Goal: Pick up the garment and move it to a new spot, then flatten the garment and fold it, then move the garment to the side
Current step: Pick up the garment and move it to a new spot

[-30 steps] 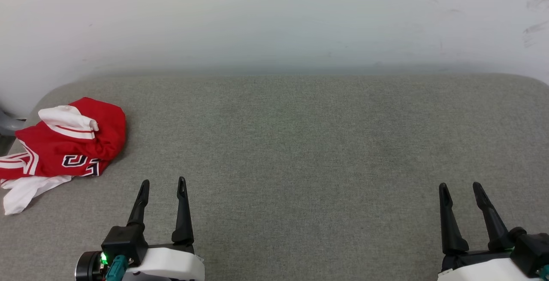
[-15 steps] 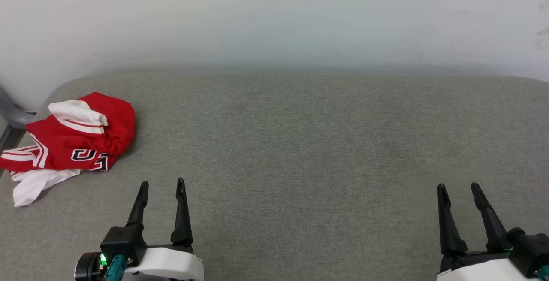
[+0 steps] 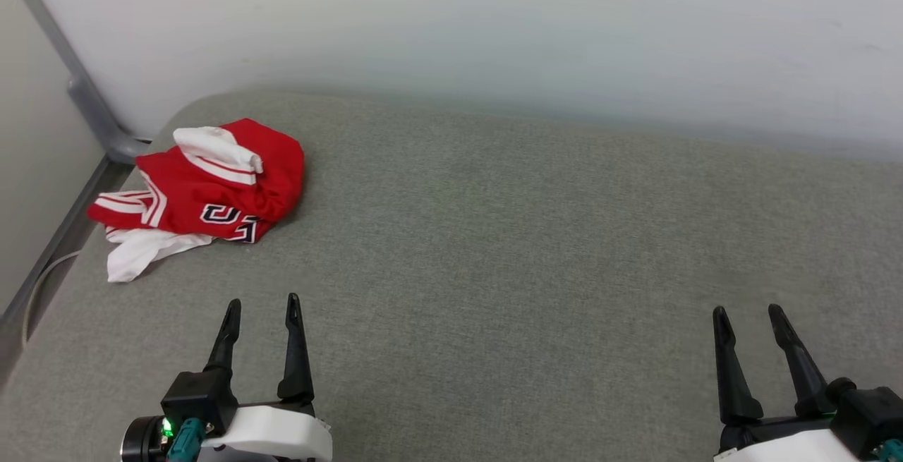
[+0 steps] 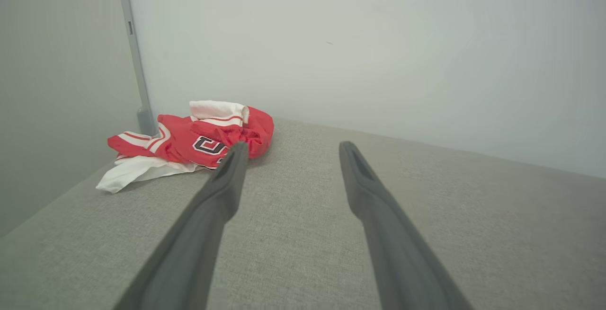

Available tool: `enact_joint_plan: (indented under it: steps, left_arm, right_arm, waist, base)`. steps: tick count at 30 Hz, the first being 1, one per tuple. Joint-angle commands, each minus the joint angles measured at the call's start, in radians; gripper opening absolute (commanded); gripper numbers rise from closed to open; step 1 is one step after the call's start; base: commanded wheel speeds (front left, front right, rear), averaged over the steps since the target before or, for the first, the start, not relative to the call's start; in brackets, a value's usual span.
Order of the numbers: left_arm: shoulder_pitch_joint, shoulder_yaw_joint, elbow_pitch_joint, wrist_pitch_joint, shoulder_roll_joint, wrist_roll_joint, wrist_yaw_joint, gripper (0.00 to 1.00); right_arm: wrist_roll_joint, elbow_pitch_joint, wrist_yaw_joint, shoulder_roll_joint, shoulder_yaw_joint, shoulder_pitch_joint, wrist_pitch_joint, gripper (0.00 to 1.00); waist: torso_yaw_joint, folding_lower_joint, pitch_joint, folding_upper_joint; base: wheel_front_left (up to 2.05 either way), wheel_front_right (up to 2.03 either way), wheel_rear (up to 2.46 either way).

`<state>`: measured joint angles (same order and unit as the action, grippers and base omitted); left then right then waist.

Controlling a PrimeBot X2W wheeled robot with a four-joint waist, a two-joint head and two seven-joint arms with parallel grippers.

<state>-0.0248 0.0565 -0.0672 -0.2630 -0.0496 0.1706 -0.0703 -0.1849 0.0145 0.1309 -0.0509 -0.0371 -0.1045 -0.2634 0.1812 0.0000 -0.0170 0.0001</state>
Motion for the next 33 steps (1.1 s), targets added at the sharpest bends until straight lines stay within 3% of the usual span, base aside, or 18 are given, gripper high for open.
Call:
enact_joint_plan:
  steps: [1,17,33]
  left_arm:
    - [0.003,-0.003,-0.002,-0.003,-0.001,0.0,-0.002,1.0]
    - [-0.017,-0.018,-0.016,-0.003,-0.001,0.008,0.004,1.0]
    - [-0.017,-0.041,-0.026,-0.003,-0.001,0.027,0.006,1.0]
  right_arm:
    - [0.005,-0.002,0.0,0.001,0.002,-0.007,-0.002,1.0]
    - [0.013,0.001,0.0,0.001,0.019,-0.014,-0.002,1.0]
    - [0.018,0.003,0.0,0.001,0.025,-0.004,-0.002,1.0]
  waist:
    - [0.033,0.0,0.0,-0.0001]
    - [0.192,0.0,0.013,-0.0001]
    - [0.24,0.0,0.005,-0.0001]
  base:
    - [0.0,0.0,0.0]
    - [0.0,0.0,0.0]
    - [0.0,0.0,0.0]
